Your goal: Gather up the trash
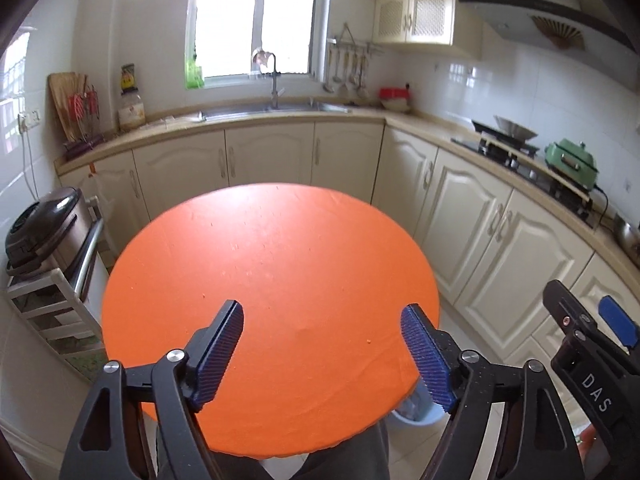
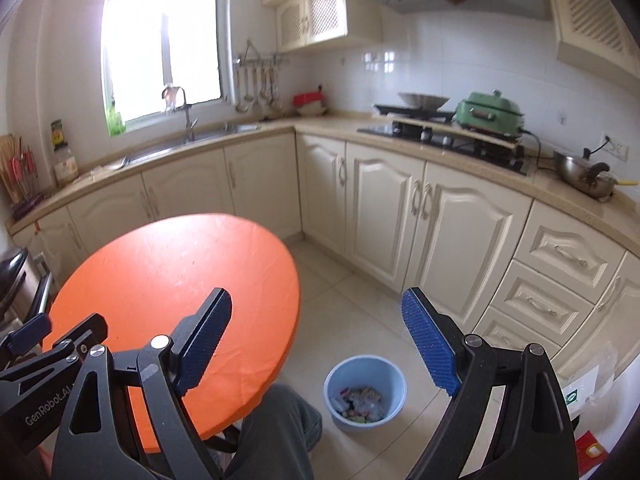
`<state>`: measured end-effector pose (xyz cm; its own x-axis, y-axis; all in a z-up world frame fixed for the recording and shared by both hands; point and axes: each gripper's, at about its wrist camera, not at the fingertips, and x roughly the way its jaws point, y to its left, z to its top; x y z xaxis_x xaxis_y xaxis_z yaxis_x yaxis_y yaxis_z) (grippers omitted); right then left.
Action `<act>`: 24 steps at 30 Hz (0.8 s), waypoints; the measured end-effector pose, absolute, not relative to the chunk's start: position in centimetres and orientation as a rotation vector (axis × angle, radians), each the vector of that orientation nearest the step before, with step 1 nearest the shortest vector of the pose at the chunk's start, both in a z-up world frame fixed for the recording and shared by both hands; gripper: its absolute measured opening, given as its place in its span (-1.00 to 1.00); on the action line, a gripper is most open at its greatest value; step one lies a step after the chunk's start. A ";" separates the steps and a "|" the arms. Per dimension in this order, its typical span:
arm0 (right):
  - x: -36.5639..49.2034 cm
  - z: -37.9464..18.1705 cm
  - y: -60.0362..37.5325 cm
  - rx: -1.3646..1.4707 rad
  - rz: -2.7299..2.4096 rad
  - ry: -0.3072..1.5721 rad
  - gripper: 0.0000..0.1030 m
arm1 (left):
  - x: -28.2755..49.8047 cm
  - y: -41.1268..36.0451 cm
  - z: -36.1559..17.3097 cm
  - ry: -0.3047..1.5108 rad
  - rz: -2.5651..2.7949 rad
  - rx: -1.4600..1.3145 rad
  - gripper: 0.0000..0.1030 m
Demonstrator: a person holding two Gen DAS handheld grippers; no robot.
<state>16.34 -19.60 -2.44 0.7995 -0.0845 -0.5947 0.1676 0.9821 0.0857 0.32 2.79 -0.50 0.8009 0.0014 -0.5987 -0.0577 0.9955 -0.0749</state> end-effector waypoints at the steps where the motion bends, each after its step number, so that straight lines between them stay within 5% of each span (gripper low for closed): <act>1: 15.9 -2.0 -19.9 0.139 -0.147 0.608 0.72 | -1.0 2.3 -0.4 0.620 0.041 -0.087 0.51; 13: 11.7 0.5 -22.4 0.148 -0.176 0.421 0.86 | -11.2 -4.9 -3.7 0.489 0.073 -0.038 0.52; 24: 10.1 -0.3 -23.9 0.168 -0.155 0.400 1.00 | -10.9 -7.5 -5.4 0.455 0.118 -0.041 0.64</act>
<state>10.10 -23.88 -0.32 0.9095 -0.1166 -0.3991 0.1827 0.9743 0.1317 -10.87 -7.54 -5.38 0.8915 0.1048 -0.4407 -0.1232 0.9923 -0.0133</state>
